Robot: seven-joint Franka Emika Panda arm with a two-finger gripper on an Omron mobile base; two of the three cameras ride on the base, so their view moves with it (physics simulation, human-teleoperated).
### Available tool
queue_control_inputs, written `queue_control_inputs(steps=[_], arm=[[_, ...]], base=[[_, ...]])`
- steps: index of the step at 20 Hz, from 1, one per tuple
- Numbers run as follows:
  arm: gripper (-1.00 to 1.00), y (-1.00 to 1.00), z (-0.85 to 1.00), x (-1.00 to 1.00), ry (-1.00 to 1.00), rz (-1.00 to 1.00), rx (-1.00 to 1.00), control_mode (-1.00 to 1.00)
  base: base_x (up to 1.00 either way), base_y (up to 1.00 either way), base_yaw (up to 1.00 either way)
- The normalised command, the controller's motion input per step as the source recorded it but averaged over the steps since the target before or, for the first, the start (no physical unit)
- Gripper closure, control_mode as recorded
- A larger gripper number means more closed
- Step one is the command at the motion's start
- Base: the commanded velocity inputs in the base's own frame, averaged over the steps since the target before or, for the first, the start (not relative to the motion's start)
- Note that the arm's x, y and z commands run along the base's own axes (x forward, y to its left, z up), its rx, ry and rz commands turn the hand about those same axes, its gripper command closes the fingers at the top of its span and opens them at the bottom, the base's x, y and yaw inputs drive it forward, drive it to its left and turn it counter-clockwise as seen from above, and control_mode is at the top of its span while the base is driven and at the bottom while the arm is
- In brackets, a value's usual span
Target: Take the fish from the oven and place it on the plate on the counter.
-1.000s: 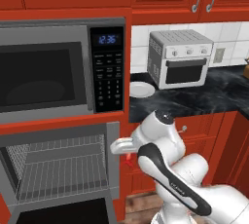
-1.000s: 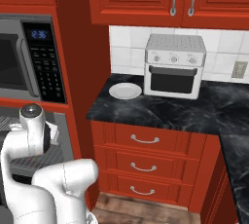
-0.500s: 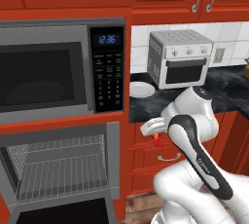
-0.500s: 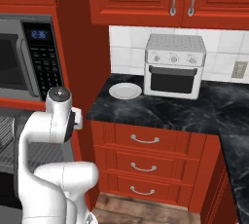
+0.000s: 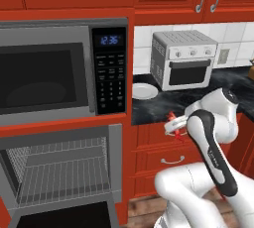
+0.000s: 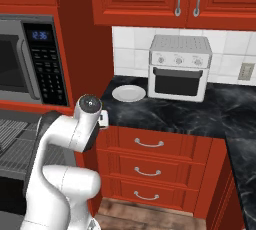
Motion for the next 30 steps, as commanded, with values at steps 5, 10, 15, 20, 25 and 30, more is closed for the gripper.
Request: queue_control_inputs(steps=[5,10,15,20,25,30], arm=[[1.00,-0.09,0.08,0.46,-0.05,0.01,-0.15,-1.00],[1.00,-0.14,0.45,0.59,0.02,0.00,-0.17,-1.00],[1.00,-0.19,0.53,0.87,0.18,0.03,-0.13,-1.00],[1.00,-0.04,0.07,0.87,0.16,0.12,-0.08,-1.00],[1.00,0.00,-0.22,0.61,0.03,0.17,-0.04,-1.00],[1.00,-0.01,-0.34,0.26,-0.10,0.21,0.00,-1.00]], base=[[0.00,0.00,0.00],[0.00,0.00,0.00],[0.00,0.00,0.00],[0.00,0.00,0.00],[0.00,0.00,0.00],[0.00,0.00,0.00]])
